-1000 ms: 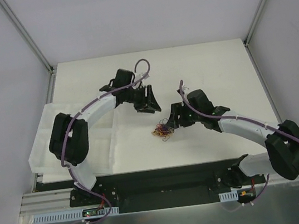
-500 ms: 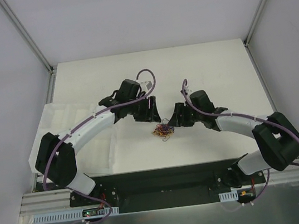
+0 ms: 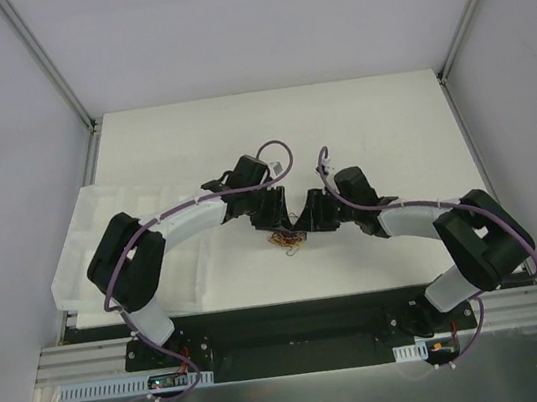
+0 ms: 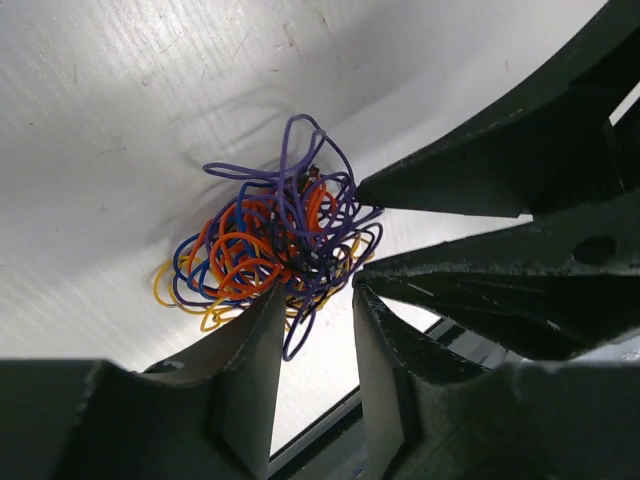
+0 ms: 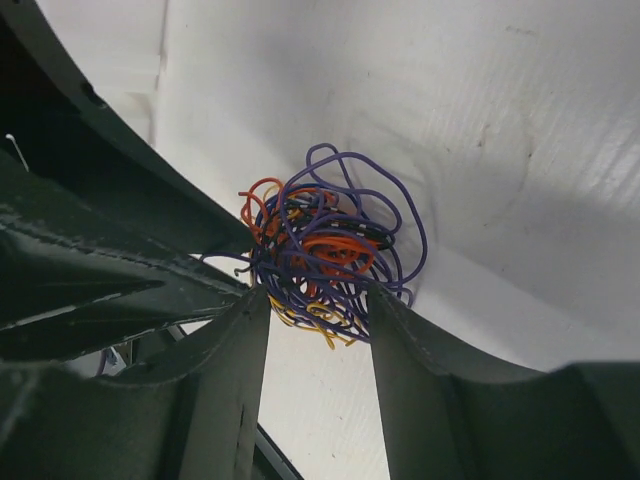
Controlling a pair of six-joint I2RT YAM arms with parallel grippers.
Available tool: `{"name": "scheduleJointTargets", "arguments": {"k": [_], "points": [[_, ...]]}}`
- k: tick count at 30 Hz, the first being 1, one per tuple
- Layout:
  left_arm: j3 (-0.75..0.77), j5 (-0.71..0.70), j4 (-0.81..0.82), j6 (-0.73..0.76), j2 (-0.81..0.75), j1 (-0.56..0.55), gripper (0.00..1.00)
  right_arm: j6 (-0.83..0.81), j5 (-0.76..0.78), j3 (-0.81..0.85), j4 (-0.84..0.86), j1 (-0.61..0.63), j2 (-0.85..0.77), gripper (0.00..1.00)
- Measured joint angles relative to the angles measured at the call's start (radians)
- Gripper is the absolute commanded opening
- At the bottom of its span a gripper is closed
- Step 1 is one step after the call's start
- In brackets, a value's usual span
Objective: Untangle the cables
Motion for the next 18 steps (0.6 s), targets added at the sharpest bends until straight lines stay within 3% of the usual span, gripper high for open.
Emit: {"name": "scheduleJointTargets", "arguments": {"k": [4,9,18], "points": [[-0.002,-0.002,0.004,-0.008,0.014,-0.005,0.4,0.018,-0.001,-0.025,0.039,0.01,0.01,0.5],[-0.032,-0.008,0.021,-0.012,-0.017,-0.022,0.4,0.027,-0.001,-0.041,0.053,0.01,0.016,0.5],[-0.068,-0.032,0.029,-0.033,-0.052,-0.027,0.11,0.033,0.0,-0.046,0.07,0.01,0.021,0.48]]}}
